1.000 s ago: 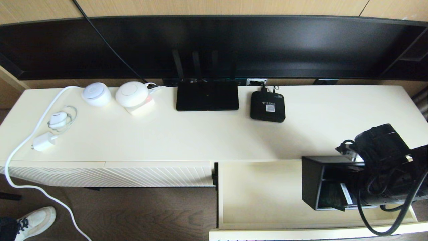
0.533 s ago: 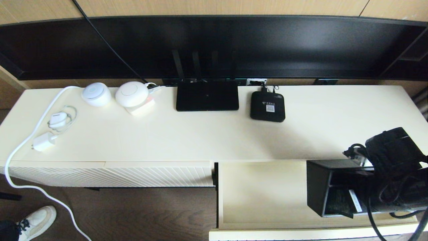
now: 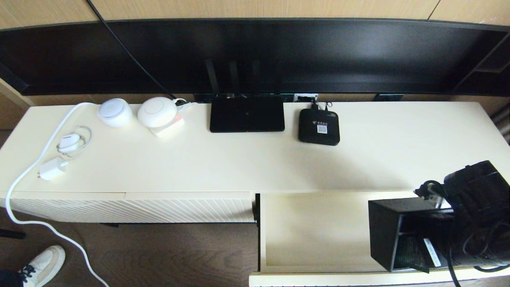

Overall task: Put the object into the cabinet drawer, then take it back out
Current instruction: Put the storage box in the drawer

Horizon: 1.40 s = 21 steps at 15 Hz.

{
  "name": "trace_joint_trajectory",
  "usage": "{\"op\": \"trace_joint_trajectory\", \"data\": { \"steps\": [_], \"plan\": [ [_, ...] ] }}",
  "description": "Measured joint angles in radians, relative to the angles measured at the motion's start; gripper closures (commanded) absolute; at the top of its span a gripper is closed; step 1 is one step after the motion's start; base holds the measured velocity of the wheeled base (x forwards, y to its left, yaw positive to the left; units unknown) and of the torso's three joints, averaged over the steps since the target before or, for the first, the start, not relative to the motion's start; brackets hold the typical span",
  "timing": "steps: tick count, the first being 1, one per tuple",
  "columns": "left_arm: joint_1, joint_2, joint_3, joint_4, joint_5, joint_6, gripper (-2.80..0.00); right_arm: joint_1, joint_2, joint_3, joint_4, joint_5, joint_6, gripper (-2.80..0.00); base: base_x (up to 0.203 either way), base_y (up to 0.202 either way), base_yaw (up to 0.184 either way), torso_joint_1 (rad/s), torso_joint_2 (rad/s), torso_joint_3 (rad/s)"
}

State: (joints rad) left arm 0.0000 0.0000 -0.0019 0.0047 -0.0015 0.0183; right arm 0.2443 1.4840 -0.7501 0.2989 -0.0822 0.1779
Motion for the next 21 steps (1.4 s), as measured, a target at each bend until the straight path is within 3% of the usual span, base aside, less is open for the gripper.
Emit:
{"op": "trace_joint_trajectory", "data": {
  "steps": [11,21],
  "plan": [
    [0.000,0.000,0.000,0.000,0.000,0.000,0.00,0.021,-0.014,0.017,0.102,-0.006,0.000,0.00,0.000,0.000,0.000,0.000,0.00,0.000],
    [0.000,0.000,0.000,0.000,0.000,0.000,0.00,0.025,0.016,0.068,0.069,0.012,0.008,0.00,0.000,0.000,0.000,0.000,0.00,0.000]
  ]
}}
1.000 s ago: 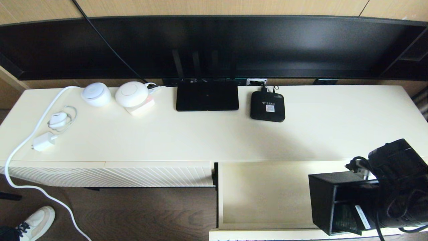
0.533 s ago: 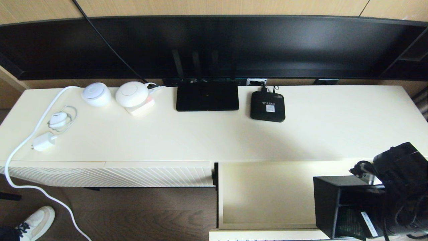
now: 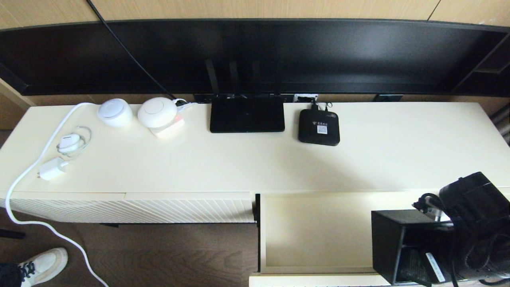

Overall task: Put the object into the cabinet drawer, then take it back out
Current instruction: Put the storage box in the drawer

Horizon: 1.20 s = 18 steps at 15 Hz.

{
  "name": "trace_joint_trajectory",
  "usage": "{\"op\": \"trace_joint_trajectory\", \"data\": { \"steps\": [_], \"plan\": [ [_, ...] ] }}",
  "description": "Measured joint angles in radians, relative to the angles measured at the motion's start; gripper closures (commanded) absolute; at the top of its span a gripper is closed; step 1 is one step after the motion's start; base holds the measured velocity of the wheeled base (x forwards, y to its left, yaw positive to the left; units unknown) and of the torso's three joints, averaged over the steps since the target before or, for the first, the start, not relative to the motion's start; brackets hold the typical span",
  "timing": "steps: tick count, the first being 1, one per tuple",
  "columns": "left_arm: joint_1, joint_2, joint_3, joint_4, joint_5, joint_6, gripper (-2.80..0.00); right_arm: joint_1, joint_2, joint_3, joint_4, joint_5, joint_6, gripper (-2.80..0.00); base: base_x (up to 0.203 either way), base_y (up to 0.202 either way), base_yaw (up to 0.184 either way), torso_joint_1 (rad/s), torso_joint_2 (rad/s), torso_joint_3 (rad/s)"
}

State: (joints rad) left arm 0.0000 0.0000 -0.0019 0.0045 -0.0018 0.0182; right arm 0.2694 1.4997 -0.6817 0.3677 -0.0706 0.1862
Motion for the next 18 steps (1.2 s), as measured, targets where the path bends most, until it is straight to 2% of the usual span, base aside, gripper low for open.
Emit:
{"op": "trace_joint_trajectory", "data": {
  "steps": [4,9,14,18],
  "plan": [
    [0.000,0.000,0.000,0.000,0.000,0.000,0.00,-0.018,0.045,-0.035,-0.084,-0.001,0.004,0.00,0.000,0.000,0.000,0.000,0.00,0.000],
    [0.000,0.000,0.000,0.000,0.000,0.000,0.00,-0.026,0.103,-0.072,-0.112,-0.005,0.005,0.00,0.000,0.000,0.000,0.000,0.00,0.000],
    [0.000,0.000,0.000,0.000,0.000,0.000,0.00,-0.028,0.167,-0.051,-0.219,-0.010,0.004,0.00,0.000,0.000,0.000,0.000,0.00,0.000],
    [0.000,0.000,0.000,0.000,0.001,0.000,0.00,-0.028,0.208,-0.038,-0.227,-0.009,0.003,0.00,0.000,0.000,0.000,0.000,0.00,0.000]
  ]
}}
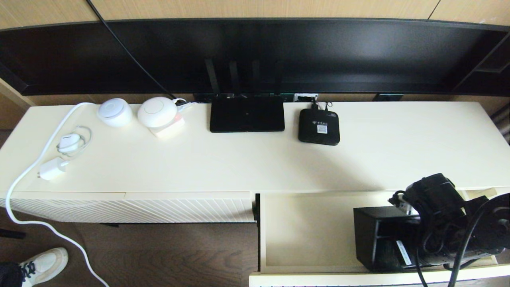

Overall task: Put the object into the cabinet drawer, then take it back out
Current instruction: Put the storage box in the drawer

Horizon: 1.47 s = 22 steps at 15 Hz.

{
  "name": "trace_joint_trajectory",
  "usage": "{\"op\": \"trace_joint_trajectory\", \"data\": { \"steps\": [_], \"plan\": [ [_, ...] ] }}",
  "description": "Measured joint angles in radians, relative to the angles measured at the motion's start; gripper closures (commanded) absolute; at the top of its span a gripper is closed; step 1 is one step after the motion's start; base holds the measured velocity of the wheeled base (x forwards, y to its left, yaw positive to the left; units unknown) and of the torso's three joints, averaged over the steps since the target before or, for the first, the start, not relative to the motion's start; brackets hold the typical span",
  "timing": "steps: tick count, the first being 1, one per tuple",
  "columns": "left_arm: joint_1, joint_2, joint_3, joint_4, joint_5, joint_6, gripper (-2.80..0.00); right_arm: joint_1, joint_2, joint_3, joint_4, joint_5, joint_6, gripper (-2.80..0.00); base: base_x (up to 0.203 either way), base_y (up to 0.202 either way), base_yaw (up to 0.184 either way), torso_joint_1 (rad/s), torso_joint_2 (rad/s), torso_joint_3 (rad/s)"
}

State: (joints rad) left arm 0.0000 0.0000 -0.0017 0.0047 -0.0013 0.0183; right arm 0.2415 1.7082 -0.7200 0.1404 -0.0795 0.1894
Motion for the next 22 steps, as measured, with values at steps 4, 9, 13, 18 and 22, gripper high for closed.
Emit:
{"op": "trace_joint_trajectory", "data": {
  "steps": [4,9,13,18,22],
  "plan": [
    [0.000,0.000,0.000,0.000,0.000,0.000,0.00,-0.012,0.042,-0.011,0.002,-0.005,-0.001,0.00,0.000,0.000,0.000,0.000,0.00,0.000],
    [0.000,0.000,0.000,0.000,0.000,0.000,0.00,-0.015,0.096,-0.039,0.001,-0.007,0.000,0.00,0.000,0.000,0.000,0.000,0.00,0.000],
    [0.000,0.000,0.000,0.000,0.000,0.000,0.00,-0.016,0.107,-0.046,0.001,-0.060,0.000,0.00,0.000,0.000,0.000,0.000,0.00,0.000],
    [0.000,0.000,0.000,0.001,0.000,0.000,0.00,-0.015,0.086,-0.037,0.009,-0.070,0.000,-2.80,0.000,0.000,0.000,0.000,0.00,0.000],
    [0.000,0.000,0.000,0.000,0.000,0.000,0.00,-0.014,0.055,-0.035,0.004,-0.069,0.001,-2.80,0.000,0.000,0.000,0.000,0.00,0.000]
  ]
}}
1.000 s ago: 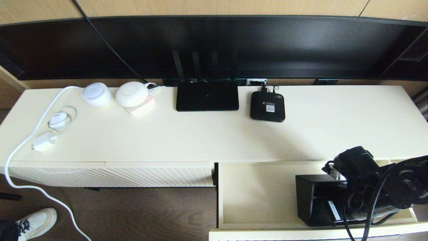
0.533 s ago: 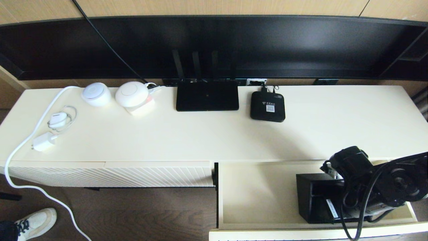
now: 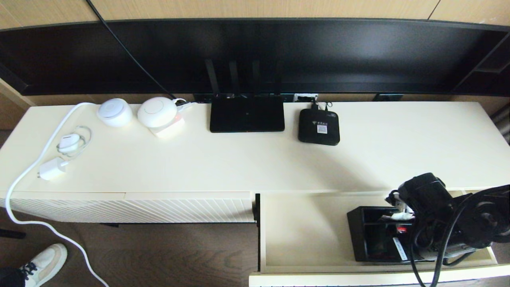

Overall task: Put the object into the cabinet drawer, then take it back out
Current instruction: Put the storage box in the drawer, then close the drawer

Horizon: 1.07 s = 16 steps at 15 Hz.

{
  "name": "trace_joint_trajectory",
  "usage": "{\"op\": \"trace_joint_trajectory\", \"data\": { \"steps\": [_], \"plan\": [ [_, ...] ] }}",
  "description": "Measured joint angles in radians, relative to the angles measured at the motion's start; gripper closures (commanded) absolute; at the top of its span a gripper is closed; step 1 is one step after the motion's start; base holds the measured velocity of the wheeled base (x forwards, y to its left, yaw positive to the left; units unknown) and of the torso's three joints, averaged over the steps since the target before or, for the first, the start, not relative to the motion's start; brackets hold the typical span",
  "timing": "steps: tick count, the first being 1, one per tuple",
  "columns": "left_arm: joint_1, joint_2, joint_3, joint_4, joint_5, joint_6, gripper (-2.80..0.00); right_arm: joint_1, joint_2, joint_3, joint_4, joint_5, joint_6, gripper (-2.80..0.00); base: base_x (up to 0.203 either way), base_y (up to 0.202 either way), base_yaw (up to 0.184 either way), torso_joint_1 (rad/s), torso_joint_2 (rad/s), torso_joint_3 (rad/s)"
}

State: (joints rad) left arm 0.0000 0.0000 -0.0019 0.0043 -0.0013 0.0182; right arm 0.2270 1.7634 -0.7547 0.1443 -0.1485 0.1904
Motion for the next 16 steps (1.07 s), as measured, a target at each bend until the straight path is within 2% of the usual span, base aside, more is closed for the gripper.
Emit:
{"op": "trace_joint_trajectory", "data": {
  "steps": [7,12,13,16],
  "plan": [
    [0.000,0.000,0.000,0.000,0.000,0.000,0.00,-0.014,-0.193,-0.020,0.028,-0.012,-0.008,-2.80,0.000,0.000,0.000,0.000,0.00,0.000],
    [0.000,0.000,0.000,0.000,-0.001,0.000,0.00,-0.016,-0.305,-0.073,0.172,-0.011,-0.012,-2.80,0.000,0.000,0.000,0.000,0.00,0.000],
    [0.000,0.000,0.000,0.000,0.000,0.000,0.00,-0.016,-0.325,-0.081,0.191,-0.010,-0.014,0.00,0.000,0.000,0.000,0.000,0.00,0.000],
    [0.000,0.000,0.000,0.000,0.000,0.000,0.00,-0.013,-0.391,-0.109,0.271,-0.004,-0.024,0.00,0.000,0.000,0.000,0.000,0.00,0.000]
  ]
}}
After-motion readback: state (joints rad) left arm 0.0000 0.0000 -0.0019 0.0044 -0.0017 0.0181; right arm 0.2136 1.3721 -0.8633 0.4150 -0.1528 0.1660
